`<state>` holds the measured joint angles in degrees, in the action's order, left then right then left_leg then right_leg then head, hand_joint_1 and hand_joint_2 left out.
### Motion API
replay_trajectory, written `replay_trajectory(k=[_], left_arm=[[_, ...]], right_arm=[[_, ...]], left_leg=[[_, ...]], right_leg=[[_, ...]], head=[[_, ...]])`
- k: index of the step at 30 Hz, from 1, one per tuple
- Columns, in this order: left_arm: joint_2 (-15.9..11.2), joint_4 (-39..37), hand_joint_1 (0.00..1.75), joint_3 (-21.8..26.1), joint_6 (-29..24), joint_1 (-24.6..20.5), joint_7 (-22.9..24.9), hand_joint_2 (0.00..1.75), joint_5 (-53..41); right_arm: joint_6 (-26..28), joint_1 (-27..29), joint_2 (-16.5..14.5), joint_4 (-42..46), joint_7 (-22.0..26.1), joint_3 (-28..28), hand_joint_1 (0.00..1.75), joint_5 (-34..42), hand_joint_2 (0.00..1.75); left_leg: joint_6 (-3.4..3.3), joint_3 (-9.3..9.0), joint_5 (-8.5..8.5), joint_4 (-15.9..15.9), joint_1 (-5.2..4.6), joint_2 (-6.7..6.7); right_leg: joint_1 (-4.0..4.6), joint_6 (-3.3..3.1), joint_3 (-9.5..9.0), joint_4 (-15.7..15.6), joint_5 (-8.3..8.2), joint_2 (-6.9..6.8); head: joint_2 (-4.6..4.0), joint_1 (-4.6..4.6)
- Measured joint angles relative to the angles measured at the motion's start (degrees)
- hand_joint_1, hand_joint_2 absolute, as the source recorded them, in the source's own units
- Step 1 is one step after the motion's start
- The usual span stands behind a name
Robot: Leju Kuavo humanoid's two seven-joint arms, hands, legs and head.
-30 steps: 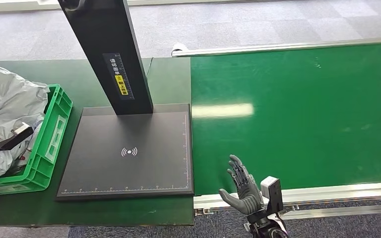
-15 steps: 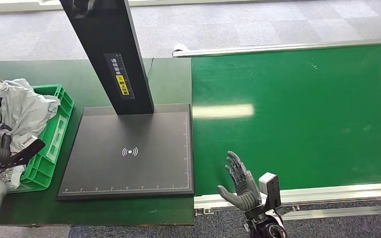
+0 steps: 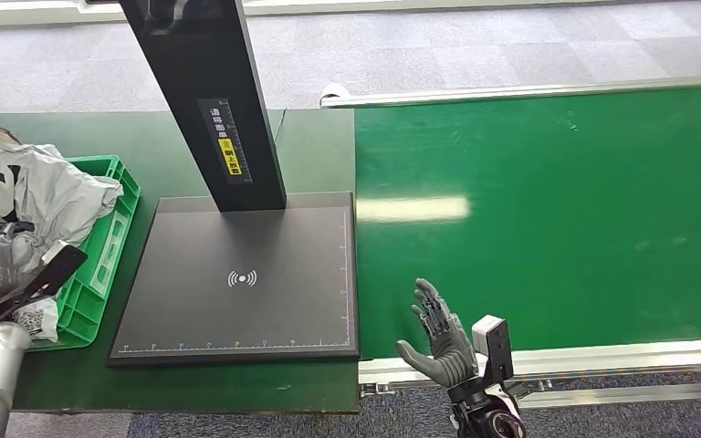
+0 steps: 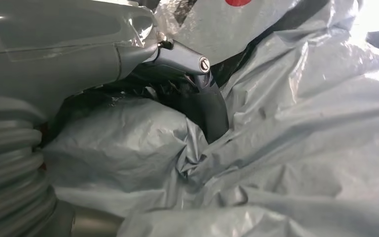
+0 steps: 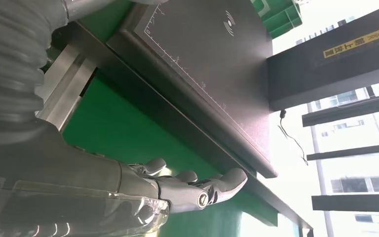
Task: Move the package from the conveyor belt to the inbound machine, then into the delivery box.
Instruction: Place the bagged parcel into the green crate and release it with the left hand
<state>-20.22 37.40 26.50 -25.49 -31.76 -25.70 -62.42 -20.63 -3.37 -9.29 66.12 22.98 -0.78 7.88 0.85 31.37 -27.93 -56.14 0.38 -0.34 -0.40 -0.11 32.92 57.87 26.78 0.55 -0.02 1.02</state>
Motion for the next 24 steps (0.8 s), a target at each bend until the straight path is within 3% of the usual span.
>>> replay_trajectory(k=[8, 13, 17, 24], left_arm=[[1.67, 4.95, 0.0, 1.71, -1.21, 1.89, -1.62, 1.75, 7.47], [2.87, 11.33, 0.0, 2.62, -5.15, 3.9, -4.04, 1.75, 15.76], [3.97, 18.98, 0.0, 2.73, -7.8, 6.5, -7.09, 1.75, 25.22], [7.21, 36.33, 0.0, 1.49, -7.76, 13.59, -13.65, 1.75, 45.57]], right_arm=[[0.01, 0.81, -0.32, 0.48, -0.01, -0.17, 0.0, -0.19, 1.75], [0.45, 0.71, -0.53, 0.46, -0.01, -0.23, 0.0, -0.42, 1.75], [1.32, 0.73, -0.57, 0.45, 0.02, -0.22, 0.0, -0.31, 1.75], [2.1, 1.23, -0.61, 0.38, 0.5, -0.16, 0.0, 0.13, 1.75]], left_leg=[[0.0, 0.1, 0.0, 0.0, 0.01, 0.02], [0.01, 0.21, -0.01, 0.0, 0.01, 0.04], [0.01, 0.27, -0.03, -0.01, 0.01, 0.04], [0.04, 0.33, -0.09, -0.01, 0.01, 0.1]], right_leg=[[0.01, 0.0, 0.11, 0.0, 0.0, 0.01], [0.01, 0.01, 0.22, 0.0, 0.0, 0.03], [0.01, 0.0, 0.32, 0.0, 0.01, 0.04], [0.02, -0.03, 0.4, 0.0, 0.04, 0.08]], head=[[-0.01, -0.01], [-0.01, 0.0], [-0.01, 0.0], [-0.01, 0.0]])
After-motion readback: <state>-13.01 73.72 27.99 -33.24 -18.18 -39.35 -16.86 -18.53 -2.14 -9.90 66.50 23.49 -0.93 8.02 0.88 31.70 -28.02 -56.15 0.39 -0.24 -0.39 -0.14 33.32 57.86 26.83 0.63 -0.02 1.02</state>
